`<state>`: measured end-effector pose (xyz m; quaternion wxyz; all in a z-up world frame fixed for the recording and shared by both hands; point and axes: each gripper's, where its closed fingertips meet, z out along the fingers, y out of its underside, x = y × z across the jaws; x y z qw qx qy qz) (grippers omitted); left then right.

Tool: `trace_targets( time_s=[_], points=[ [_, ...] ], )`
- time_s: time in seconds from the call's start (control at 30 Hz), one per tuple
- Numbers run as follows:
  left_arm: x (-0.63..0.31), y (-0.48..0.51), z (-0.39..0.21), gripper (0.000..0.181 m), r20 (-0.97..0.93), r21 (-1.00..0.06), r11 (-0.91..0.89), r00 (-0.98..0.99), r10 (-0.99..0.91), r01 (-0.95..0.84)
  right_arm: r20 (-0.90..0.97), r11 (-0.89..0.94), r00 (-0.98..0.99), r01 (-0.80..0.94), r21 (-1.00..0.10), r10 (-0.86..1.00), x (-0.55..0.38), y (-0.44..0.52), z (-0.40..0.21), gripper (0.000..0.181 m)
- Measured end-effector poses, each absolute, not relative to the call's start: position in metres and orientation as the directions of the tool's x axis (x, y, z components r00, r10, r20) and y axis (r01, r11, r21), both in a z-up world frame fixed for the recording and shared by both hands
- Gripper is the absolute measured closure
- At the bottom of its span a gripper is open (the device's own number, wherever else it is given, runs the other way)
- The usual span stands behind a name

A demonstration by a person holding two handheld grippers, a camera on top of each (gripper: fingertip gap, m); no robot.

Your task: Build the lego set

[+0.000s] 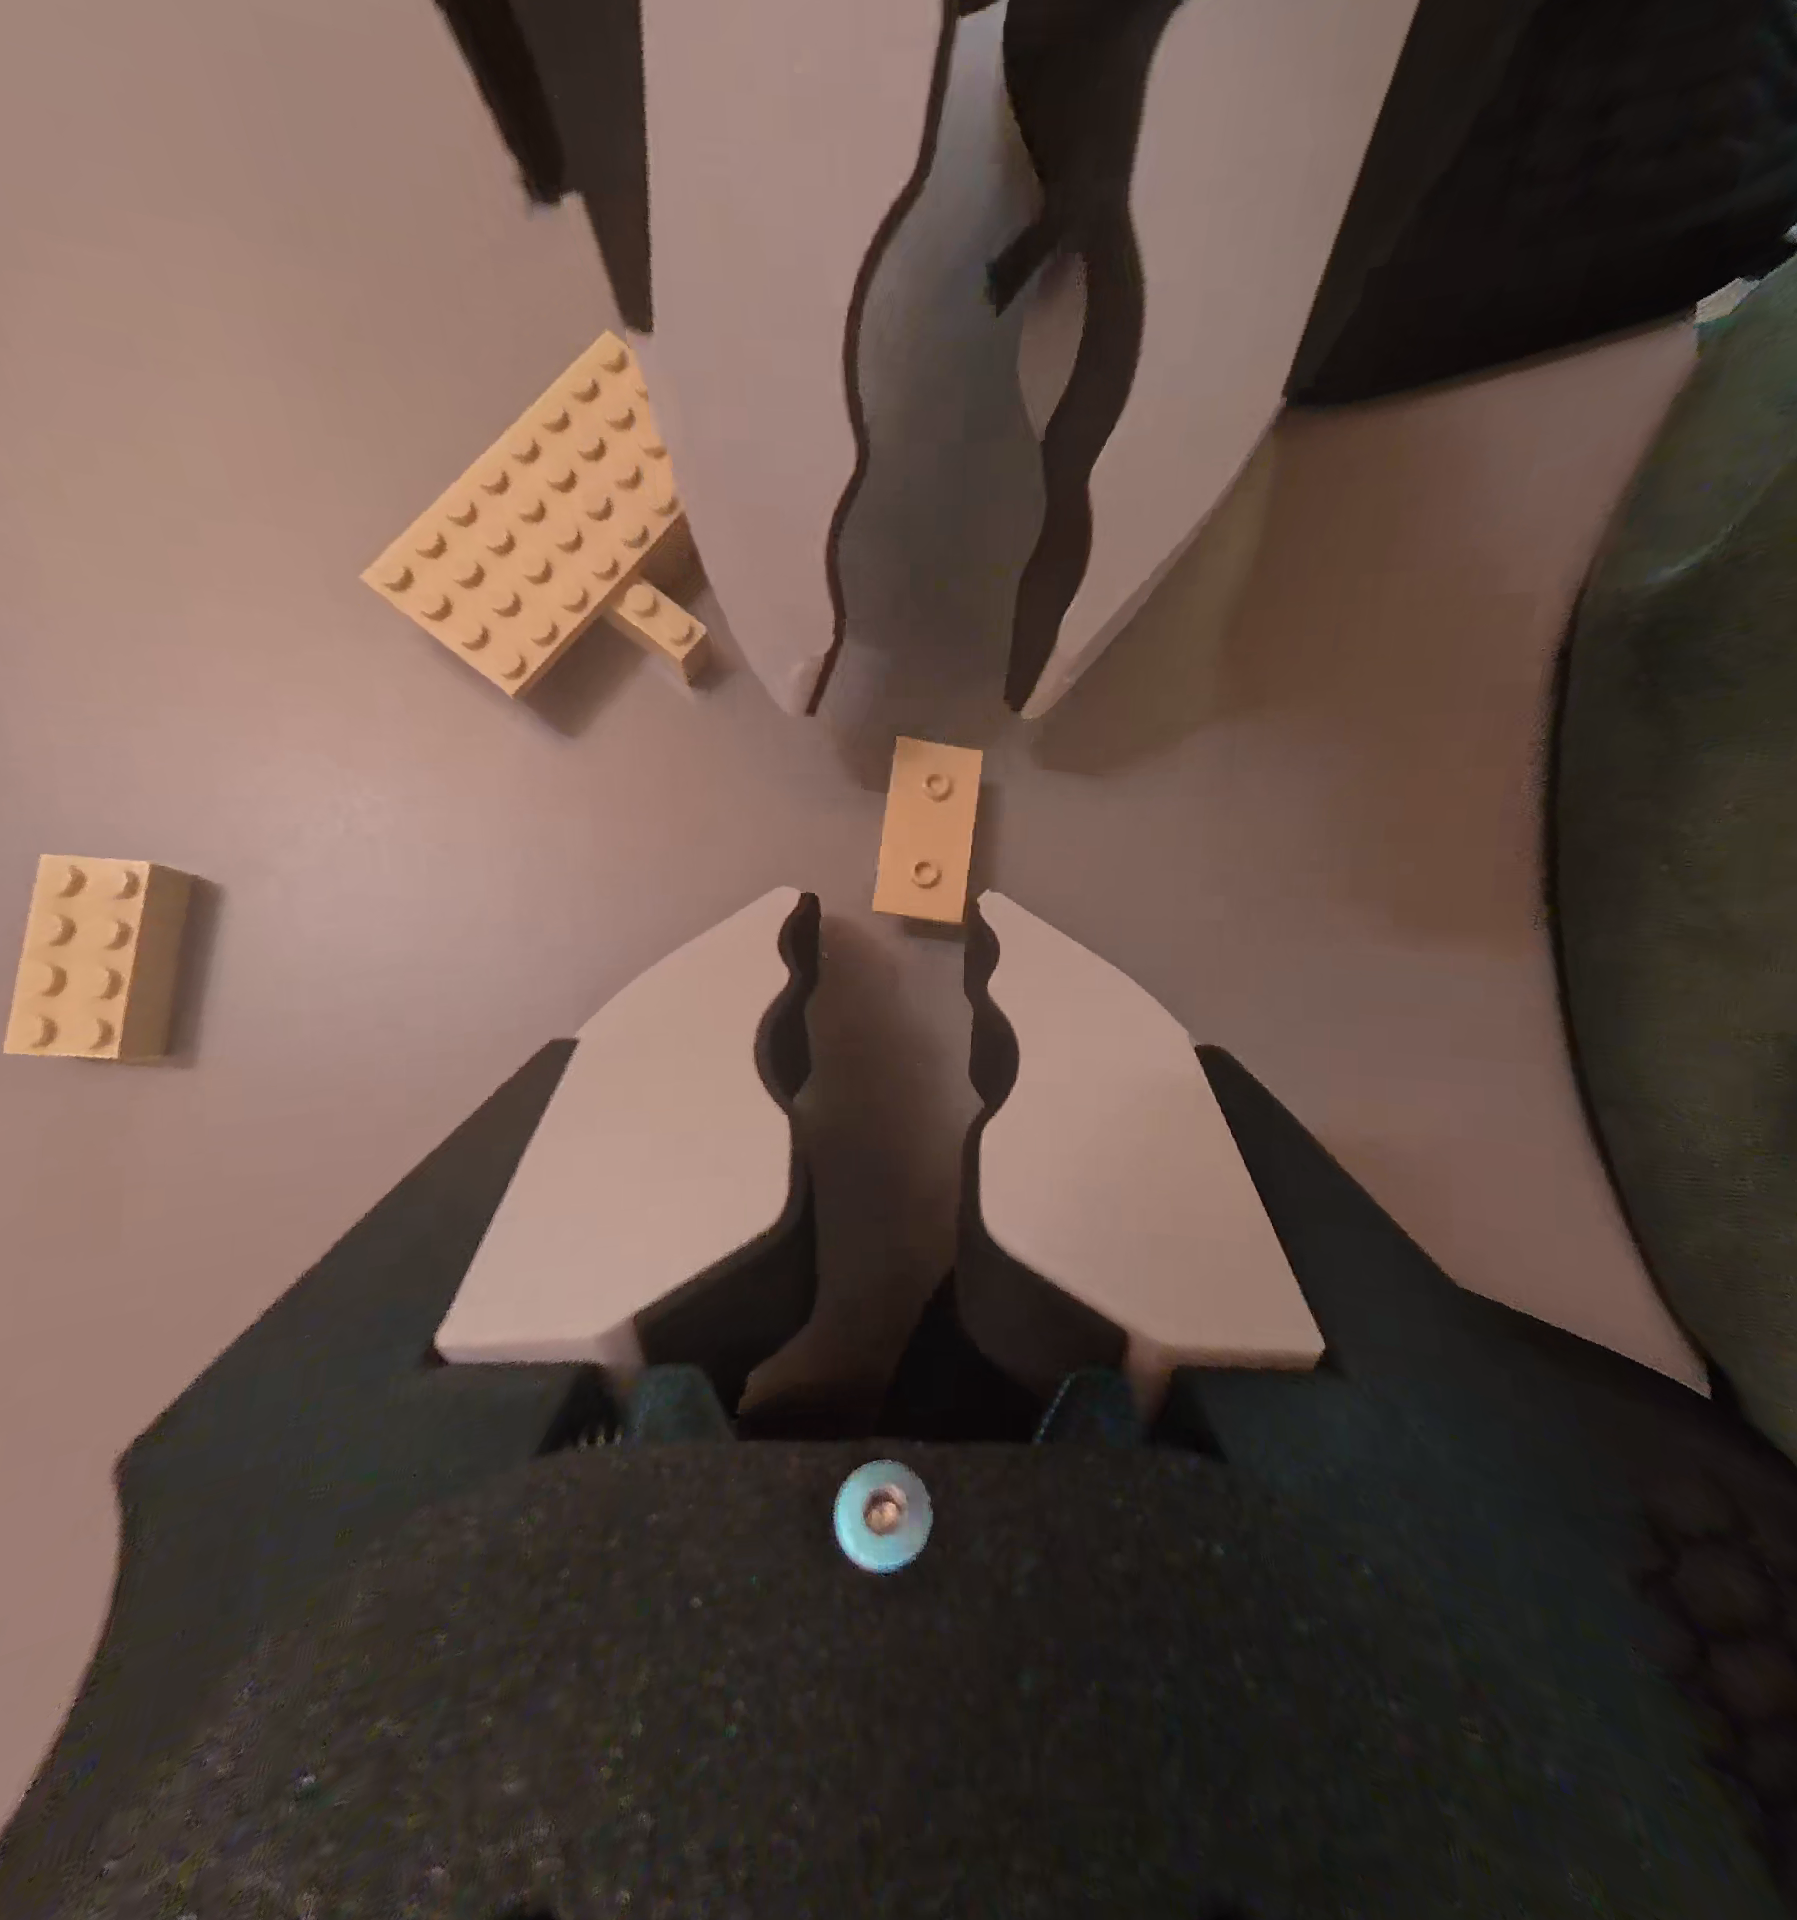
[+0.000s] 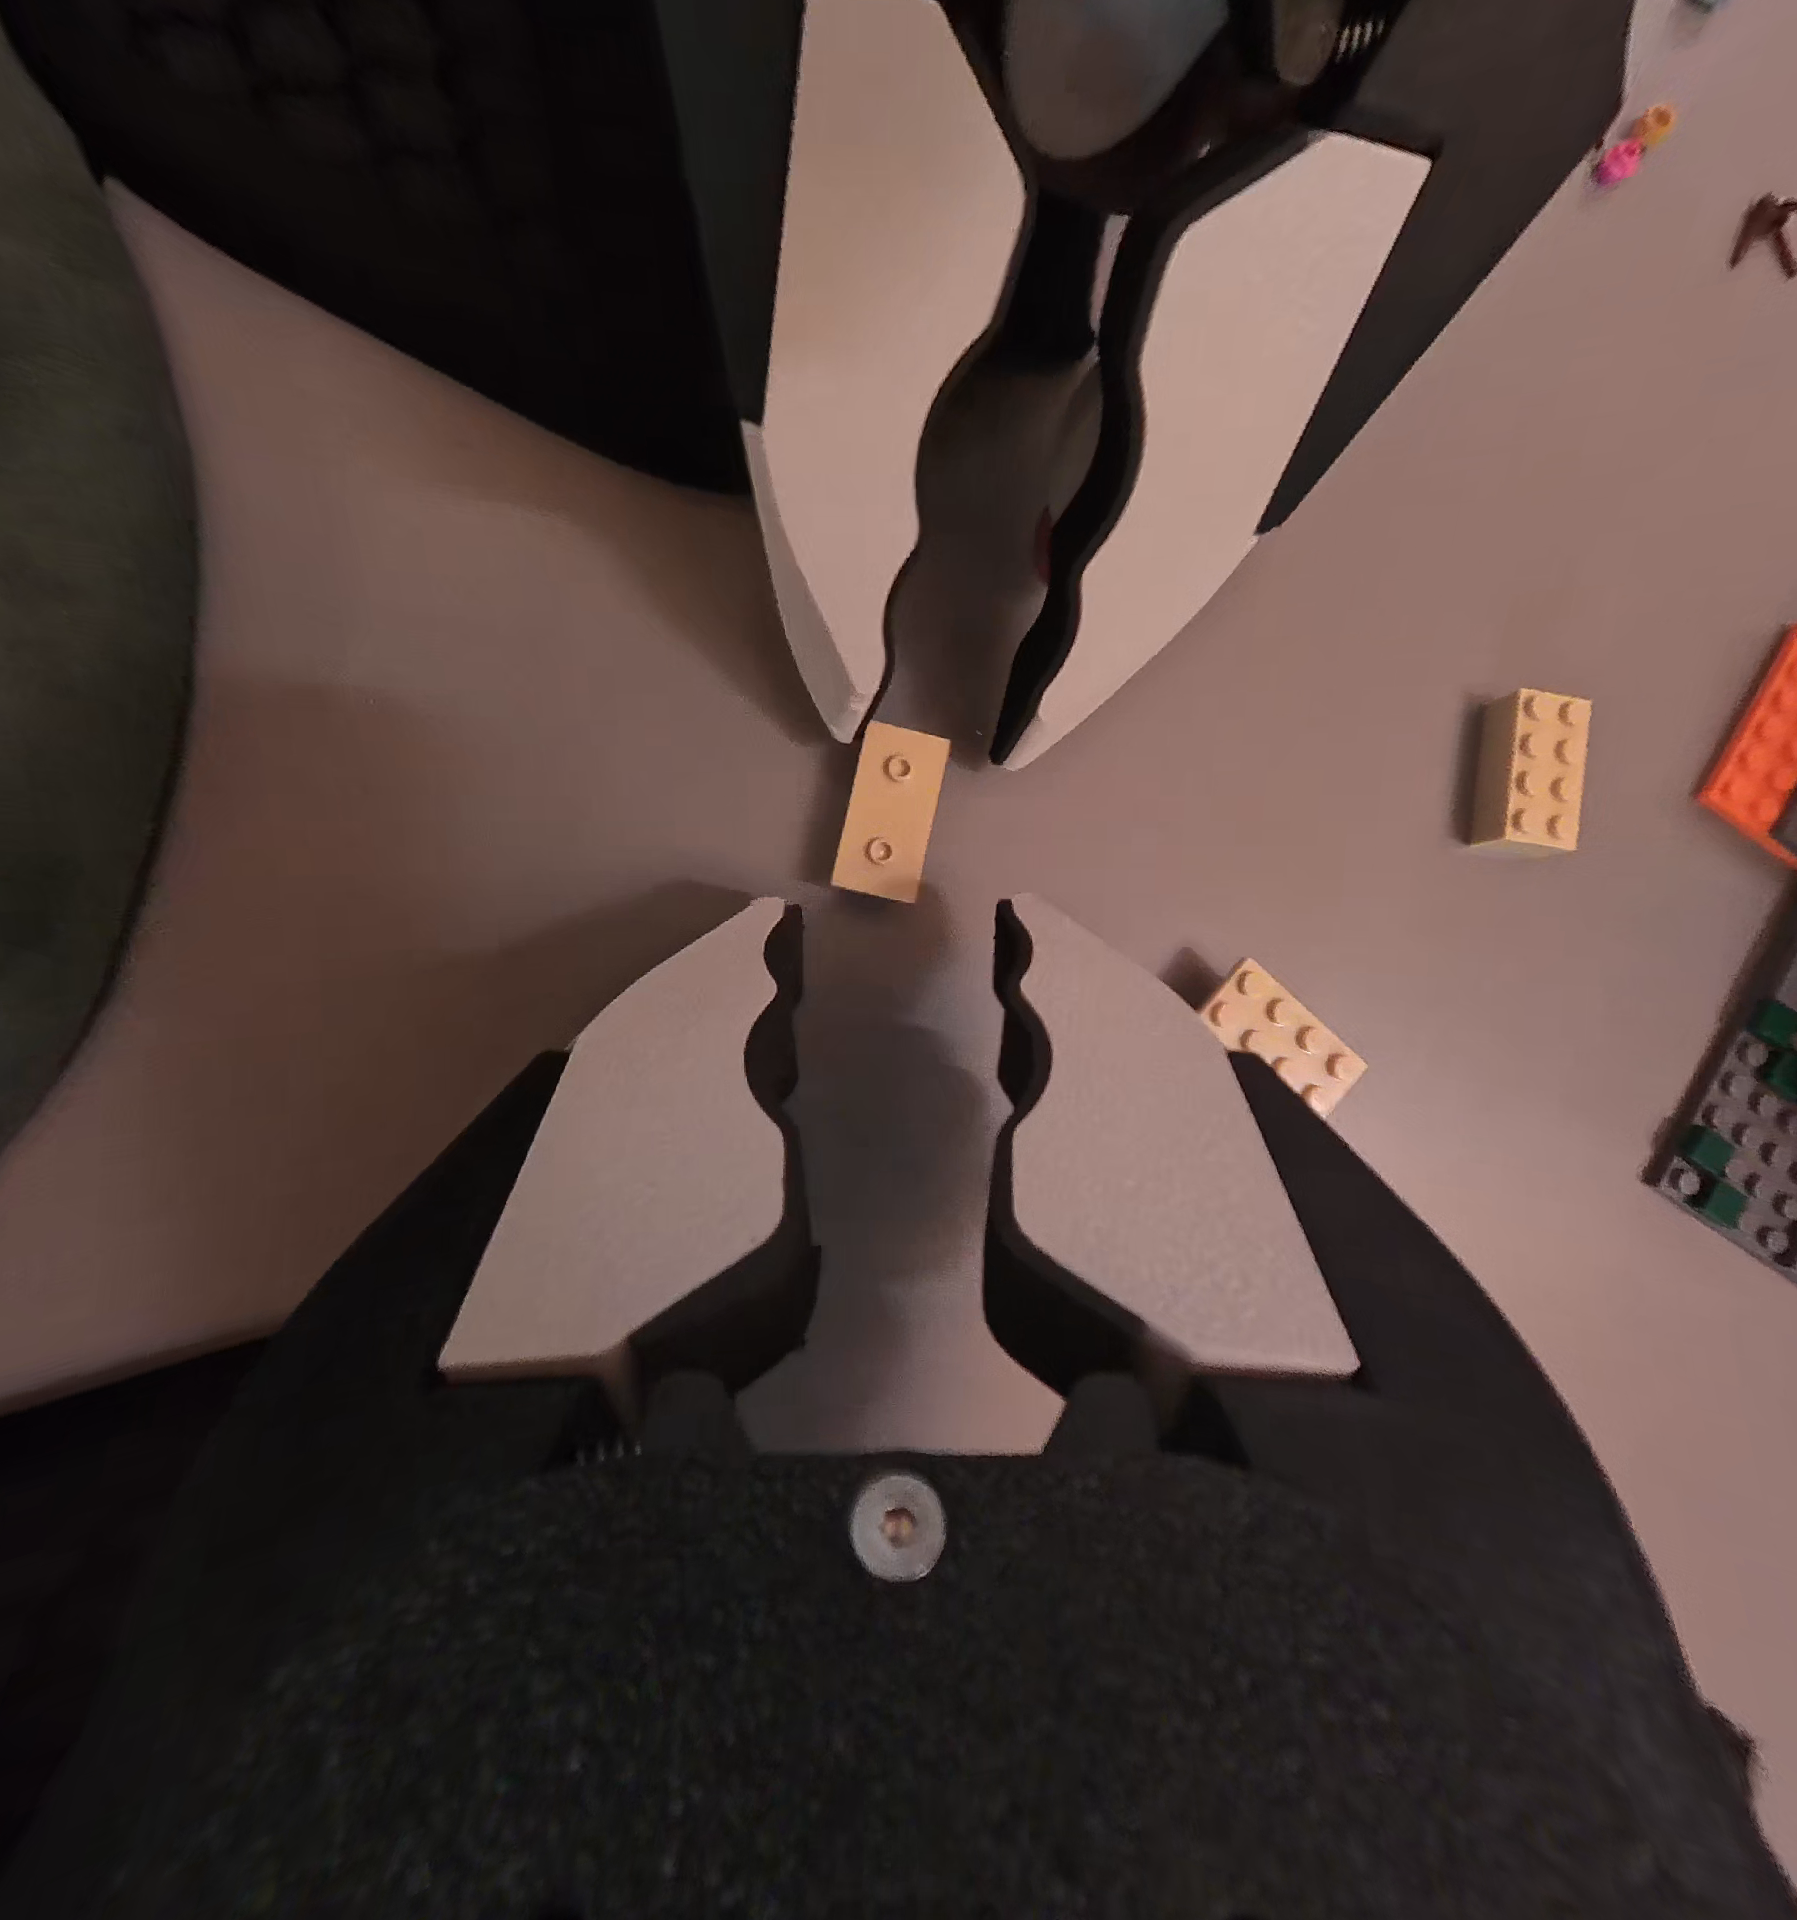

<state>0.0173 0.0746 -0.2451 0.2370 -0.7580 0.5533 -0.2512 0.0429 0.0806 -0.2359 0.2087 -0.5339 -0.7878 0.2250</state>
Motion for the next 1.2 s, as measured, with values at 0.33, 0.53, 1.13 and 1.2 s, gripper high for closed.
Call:
trace_targets(
  time_s=[0.33,0.53,1.13,1.2],
  points=[
    [0.016,0.072,-0.232,0.156,0.034,-0.698,-0.187,0.228,-0.973,-0.691,0.001,0.251,-0.305,0.783,-0.569,0.952,0.036,0.074,-0.248,0.165],
    [0.026,0.067,-0.19,0.148,-0.227,-0.811,0.079,0.188,-0.956,-0.58,-0.589,-0.279,-0.23,0.711,-0.645,0.775,0.044,0.059,-0.202,0.165],
    [0.057,0.057,-0.17,0.165,-0.305,-0.856,0.193,0.167,-0.938,-0.479,-0.474,-0.285,-0.321,0.488,-0.825,0.82,0.055,0.05,-0.163,0.151],
    [0.054,0.064,-0.168,0.166,-0.257,-0.878,0.135,0.213,-0.943,-0.46,-0.264,-0.134,-0.269,0.42,-0.898,0.926,0.052,0.055,-0.159,0.147]
  ],
)
